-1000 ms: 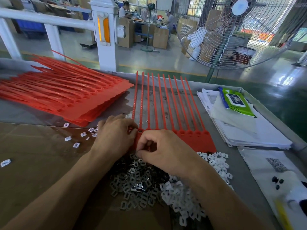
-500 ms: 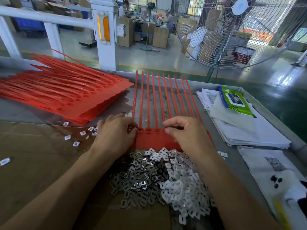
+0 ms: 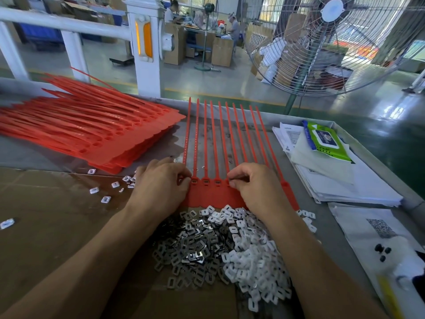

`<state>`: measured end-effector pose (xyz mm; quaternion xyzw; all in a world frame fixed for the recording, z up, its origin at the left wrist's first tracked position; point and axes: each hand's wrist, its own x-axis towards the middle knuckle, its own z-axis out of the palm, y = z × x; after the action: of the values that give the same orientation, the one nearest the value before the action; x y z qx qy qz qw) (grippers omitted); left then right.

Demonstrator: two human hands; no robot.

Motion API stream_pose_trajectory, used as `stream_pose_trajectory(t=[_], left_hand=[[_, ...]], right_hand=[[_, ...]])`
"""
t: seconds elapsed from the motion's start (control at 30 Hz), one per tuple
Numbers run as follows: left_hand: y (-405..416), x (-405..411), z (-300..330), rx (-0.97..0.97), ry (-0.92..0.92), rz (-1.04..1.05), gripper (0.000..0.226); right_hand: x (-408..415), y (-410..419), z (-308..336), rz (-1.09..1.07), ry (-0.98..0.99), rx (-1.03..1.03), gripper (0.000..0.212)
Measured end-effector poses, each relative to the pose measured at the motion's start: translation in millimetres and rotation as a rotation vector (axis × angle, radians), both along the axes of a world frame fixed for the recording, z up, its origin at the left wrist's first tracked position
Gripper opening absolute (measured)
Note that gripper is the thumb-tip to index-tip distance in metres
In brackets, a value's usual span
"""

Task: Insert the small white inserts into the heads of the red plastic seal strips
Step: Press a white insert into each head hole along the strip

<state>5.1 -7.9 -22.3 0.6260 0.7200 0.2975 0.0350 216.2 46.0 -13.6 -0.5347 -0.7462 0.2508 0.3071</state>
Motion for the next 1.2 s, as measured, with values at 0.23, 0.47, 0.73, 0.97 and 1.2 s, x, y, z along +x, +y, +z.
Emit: stream_pose_trajectory(t=[0.23,0.47,0.73,0.97,1.2], left_hand=[[0.3,-1.1,-1.3,-0.005,0.011,0.003,0.016],[0.4,-1.0,-0.7,-0.013,0.015,0.005,0.016],[-0.1,-0.8,0.0,-0.014,0.012,0.007,0.016],[-0.8,-0.9,1.1,-0.026,0.013,0.001,0.017],[-1.5,-1.1,1.5,-0.024,0.008,0.005,0.016]], right_hand=[[-1.4,1.6,0.5,0.003,-0.03,-0.029,0.018],[6.2,0.5,0.8,0.012,0.002,-0.044,0.024],[6.4,-2.8,5.2,0.019,-0.189,0.065,0.023],[6.2,-7.8,7.8,0.021,-0.192,0.12,0.017],[3.0,-8.3,7.8,0.025,-0.218,0.097,0.024]])
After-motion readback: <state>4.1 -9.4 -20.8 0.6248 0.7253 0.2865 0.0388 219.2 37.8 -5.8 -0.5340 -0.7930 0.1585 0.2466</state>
